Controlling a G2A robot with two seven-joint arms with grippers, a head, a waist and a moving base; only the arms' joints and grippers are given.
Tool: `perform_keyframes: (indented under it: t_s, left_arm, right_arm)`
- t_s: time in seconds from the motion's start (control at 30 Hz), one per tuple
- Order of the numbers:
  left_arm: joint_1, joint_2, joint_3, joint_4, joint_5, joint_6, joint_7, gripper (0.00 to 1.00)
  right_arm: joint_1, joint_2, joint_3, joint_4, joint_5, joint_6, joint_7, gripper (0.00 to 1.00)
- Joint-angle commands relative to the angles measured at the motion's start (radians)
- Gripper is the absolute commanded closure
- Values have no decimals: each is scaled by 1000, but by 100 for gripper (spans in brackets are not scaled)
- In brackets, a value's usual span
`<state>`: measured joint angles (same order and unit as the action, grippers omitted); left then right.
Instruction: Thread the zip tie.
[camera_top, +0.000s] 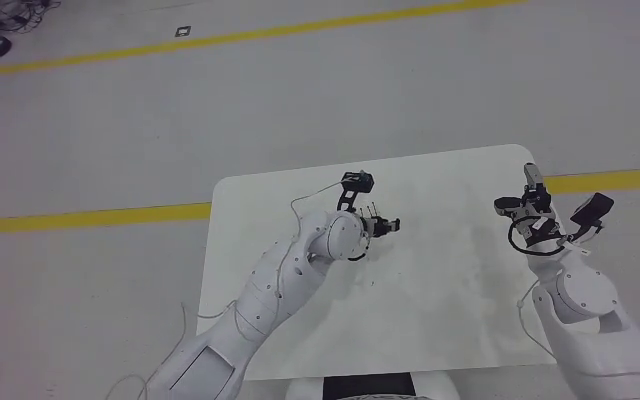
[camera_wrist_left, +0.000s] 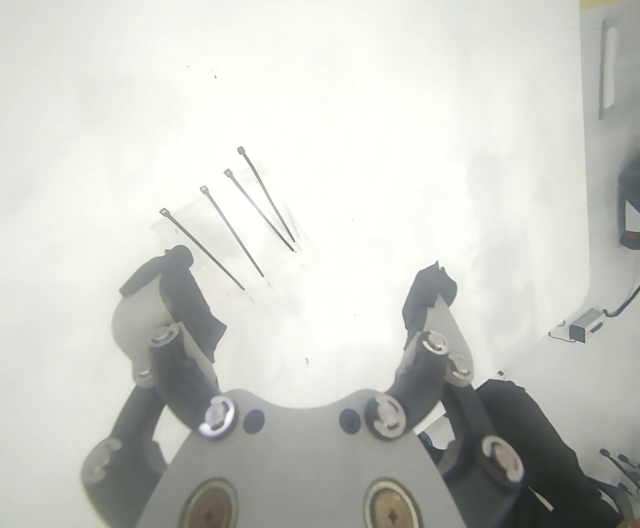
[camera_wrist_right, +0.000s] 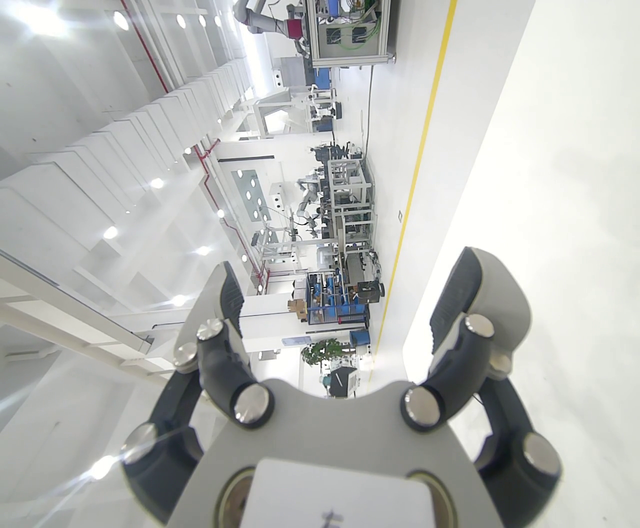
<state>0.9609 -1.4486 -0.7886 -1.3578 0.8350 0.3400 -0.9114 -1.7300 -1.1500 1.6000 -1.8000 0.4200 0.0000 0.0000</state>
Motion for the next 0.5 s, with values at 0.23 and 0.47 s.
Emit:
perform_keyframes:
  t_s: [0.23,0.47]
  left_arm:
    - [-19,-30,1,45,30,0,3,0]
    - [-14,-29,-4,57,40,0,11,0]
  right_arm:
    - [0,0,0,0,0,0,0,0]
    - [0,0,0,0,0,0,0,0]
